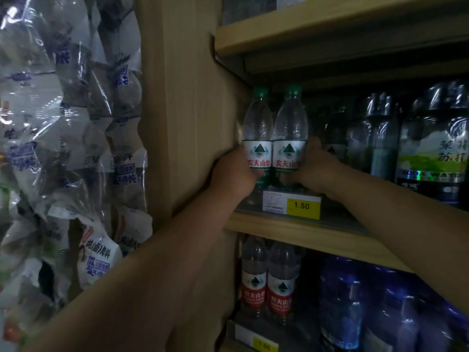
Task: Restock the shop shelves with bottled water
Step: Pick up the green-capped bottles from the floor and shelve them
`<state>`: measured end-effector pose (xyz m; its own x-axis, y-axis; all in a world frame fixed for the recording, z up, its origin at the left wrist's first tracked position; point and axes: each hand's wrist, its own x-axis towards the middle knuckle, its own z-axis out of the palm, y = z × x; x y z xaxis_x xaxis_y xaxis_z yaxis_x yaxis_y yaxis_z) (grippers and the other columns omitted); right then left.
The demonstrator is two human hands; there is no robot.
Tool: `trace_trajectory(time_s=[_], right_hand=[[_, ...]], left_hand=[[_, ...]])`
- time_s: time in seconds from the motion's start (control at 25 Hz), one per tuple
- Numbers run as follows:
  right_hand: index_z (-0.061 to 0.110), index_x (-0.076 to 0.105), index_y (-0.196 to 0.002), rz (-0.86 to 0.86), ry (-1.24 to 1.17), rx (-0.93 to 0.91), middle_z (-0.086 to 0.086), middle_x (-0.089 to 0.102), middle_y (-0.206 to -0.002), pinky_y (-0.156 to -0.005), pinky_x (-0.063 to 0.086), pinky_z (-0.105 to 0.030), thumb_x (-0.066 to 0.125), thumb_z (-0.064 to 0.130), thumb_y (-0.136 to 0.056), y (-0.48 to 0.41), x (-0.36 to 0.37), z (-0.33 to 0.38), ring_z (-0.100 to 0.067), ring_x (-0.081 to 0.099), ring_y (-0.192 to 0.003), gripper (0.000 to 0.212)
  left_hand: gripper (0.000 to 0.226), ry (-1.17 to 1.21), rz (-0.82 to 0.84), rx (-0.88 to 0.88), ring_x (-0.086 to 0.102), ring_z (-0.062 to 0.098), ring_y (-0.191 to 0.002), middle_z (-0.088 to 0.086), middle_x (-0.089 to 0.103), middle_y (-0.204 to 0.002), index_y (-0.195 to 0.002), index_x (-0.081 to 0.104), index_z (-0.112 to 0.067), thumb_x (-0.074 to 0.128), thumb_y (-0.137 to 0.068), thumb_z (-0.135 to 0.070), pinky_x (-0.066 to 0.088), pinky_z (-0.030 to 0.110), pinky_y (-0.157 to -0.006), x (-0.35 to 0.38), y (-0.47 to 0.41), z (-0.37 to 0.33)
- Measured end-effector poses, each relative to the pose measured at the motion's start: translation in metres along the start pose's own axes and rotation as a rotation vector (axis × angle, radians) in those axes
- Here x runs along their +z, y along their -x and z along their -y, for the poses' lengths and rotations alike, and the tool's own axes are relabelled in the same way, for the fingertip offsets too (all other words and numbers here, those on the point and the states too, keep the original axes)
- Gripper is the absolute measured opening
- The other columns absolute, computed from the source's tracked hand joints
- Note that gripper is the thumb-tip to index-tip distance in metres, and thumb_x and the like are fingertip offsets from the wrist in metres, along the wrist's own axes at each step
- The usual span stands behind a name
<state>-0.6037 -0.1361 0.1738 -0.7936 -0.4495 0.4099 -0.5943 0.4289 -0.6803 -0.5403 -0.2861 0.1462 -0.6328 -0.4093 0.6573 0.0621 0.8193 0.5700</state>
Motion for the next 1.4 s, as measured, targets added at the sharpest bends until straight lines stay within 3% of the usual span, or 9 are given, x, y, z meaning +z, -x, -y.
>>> trace_trajectory(time_s=[0.12,0.32,0.6,0.84,1.16,1.4], right_hand=[[0.012,0.006,-0.151,0.046,0.072,0.038,-0.012,0.049,-0.139,-0.093,0.047,-0.033,0.082,0.013,-0.074,-0.004,-0.002,-0.002,-0.027,0.050,-0.123,0.109],[0.012,0.013,-0.150,0.043,0.122,0.011,-0.011,0.049,-0.141,-0.088,0.041,-0.029,0.081,0.018,-0.076,-0.007,-0.003,-0.004,-0.027,0.050,-0.124,0.100],[0.010,0.009,-0.150,0.032,0.247,-0.010,-0.011,0.050,-0.141,-0.083,0.038,-0.025,0.078,0.027,-0.080,-0.011,0.001,-0.005,-0.026,0.052,-0.123,0.100],[0.005,0.007,-0.150,0.021,0.286,-0.006,-0.013,0.049,-0.142,-0.084,0.037,-0.026,0.075,0.029,-0.083,-0.018,0.008,-0.008,-0.027,0.051,-0.125,0.099],[0.005,0.004,-0.150,0.057,0.274,-0.022,-0.010,0.051,-0.138,-0.081,0.040,-0.024,0.075,0.027,-0.083,-0.013,0.009,-0.009,-0.023,0.055,-0.118,0.100],[0.004,0.020,-0.145,0.072,0.271,-0.054,-0.011,0.055,-0.132,-0.083,0.048,-0.029,0.074,0.033,-0.084,-0.010,0.005,-0.010,-0.024,0.058,-0.113,0.086]], left_hand=[[0.043,0.000,0.028,-0.004,0.063,0.018,-0.112,0.004,0.066,-0.124,-0.123,0.058,-0.014,0.075,-0.084,-0.016,0.046,0.025,-0.088,-0.001,-0.005,0.002],[0.043,0.015,0.009,0.030,0.063,0.016,-0.112,0.003,0.066,-0.125,-0.123,0.059,-0.014,0.074,-0.084,-0.013,0.049,0.029,-0.093,0.001,-0.005,0.007],[0.044,0.008,-0.010,0.025,0.063,0.019,-0.112,0.005,0.066,-0.125,-0.124,0.056,-0.012,0.074,-0.084,-0.012,0.050,0.030,-0.092,0.006,-0.011,0.009],[0.045,-0.011,-0.017,0.019,0.062,0.018,-0.113,0.004,0.064,-0.126,-0.127,0.053,-0.013,0.071,-0.085,-0.010,0.044,0.022,-0.083,0.009,-0.013,0.009],[0.047,0.032,-0.043,0.025,0.062,0.016,-0.113,0.002,0.066,-0.125,-0.127,0.054,-0.016,0.072,-0.085,-0.008,0.044,0.022,-0.088,0.010,-0.011,0.011],[0.048,-0.031,-0.054,0.107,0.061,0.015,-0.116,0.001,0.065,-0.128,-0.133,0.052,-0.018,0.069,-0.087,-0.018,0.047,0.030,-0.100,0.009,-0.002,0.016]])
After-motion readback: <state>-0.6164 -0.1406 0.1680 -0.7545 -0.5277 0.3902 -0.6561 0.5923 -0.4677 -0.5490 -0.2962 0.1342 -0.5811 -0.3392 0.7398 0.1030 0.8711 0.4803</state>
